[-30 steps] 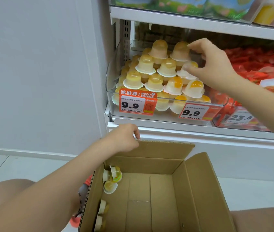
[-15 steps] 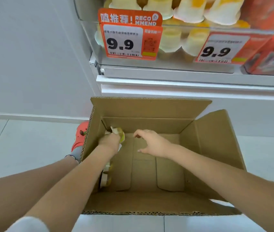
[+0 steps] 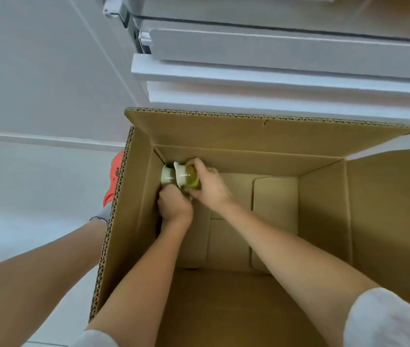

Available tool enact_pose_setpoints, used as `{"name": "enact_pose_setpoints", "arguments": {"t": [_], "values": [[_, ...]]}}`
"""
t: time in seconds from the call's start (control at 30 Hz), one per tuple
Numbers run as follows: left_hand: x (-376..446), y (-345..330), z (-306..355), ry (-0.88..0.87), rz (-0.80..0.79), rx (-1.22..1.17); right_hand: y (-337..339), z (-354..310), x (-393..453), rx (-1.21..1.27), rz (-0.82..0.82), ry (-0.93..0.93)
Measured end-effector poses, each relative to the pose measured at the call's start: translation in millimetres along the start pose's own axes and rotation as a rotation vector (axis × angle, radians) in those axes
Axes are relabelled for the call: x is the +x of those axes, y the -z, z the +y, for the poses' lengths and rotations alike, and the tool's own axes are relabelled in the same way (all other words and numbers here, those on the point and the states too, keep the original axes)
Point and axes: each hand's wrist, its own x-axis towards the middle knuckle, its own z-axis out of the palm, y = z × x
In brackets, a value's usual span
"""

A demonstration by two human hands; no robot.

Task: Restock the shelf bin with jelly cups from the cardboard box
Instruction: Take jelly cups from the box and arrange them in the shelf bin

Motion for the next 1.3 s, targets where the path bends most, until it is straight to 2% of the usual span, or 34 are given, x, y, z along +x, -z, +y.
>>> {"name": "enact_pose_setpoints", "arguments": {"t": [0.1, 0.23, 0.33, 0.43, 0.5, 0.63, 0.73, 0.93, 1.1, 1.3], "values": [[0.9, -6.6, 5.2, 0.131, -0.006, -0.188, -6.4, -3.5, 1.5, 0.028, 0.081, 0.027], [-0.9, -3.2, 1.5, 0.147, -0.05, -0.24, -9.8, -8.3, -0.8, 0.087, 0.095, 0.055], [-1.4, 14.8, 1.3, 0.302, -0.3, -0.346, 3.8, -8.2, -17.8, 0.134, 0.14, 0.044], [-18.6, 44.7, 2.4, 0.541, -0.611, -0.652, 31.5, -8.4, -49.4, 0.224, 0.196, -0.016], [-31.6, 65.2, 5.5, 0.553, -0.76, -0.731, 63.6, -15.8, -72.6, 0.322, 0.162, -0.062], [-68.9, 125.8, 25.3, 0.303, -0.988, -0.664, 148.9, -52.5, -126.4, 0.291, -0.023, 0.007], [-105.3, 182.1, 46.8, 0.102, -1.1, -0.67, 206.3, -95.0, -164.8, 0.214, 0.052, 0.115], [-177.4, 274.5, 85.2, -0.134, -1.14, -0.983, 274.2, -181.4, -217.2, 0.278, 0.305, 0.408], [-212.7, 301.6, 107.2, -0.415, -1.157, -1.209, 292.5, -205.6, -226.8, 0.319, 0.429, 0.573], [-218.7, 290.8, 126.3, -0.636, -1.153, -1.273, 311.1, -202.1, -217.4, 0.268, 0.322, 0.583]]}}
